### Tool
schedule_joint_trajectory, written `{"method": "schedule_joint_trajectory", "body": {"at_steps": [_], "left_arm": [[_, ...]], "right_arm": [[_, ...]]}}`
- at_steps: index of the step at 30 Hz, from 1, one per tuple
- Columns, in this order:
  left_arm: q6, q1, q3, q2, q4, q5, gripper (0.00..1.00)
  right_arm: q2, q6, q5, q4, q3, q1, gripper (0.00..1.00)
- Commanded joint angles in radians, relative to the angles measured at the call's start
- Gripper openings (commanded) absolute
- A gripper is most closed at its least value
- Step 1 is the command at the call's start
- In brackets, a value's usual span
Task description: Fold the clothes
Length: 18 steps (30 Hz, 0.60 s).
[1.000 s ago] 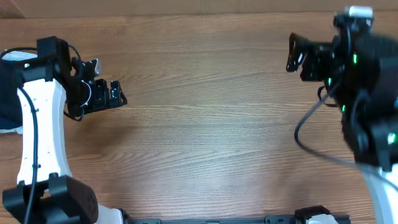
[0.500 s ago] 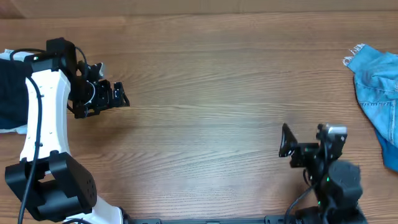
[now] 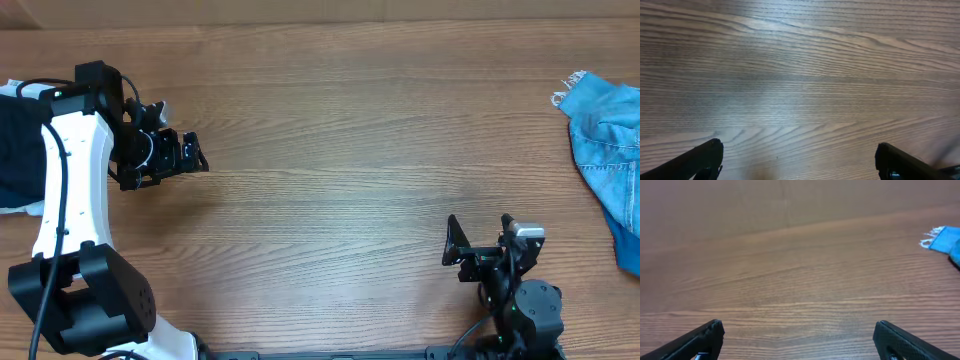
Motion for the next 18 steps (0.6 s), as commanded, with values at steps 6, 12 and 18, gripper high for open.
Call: {"method": "schedule_joint_trajectory", "body": {"at_steps": [6, 12, 18], "left_arm": [[0.027, -0.005, 0.000, 0.005, 0.001, 0.001, 1.00], [0.027, -0.005, 0.000, 0.005, 0.001, 0.001, 1.00], [0.027, 0.000, 0.000, 0.000, 0.016, -0.007, 1.00]], "right_arm": [[-0.008, -0.003, 0.010, -0.008, -0.058, -0.004, 1.00], [-0.008, -0.003, 0.010, -0.008, -0.058, -0.004, 1.00], [-0.008, -0.003, 0.010, -0.008, -0.058, -0.004, 1.00]]}}
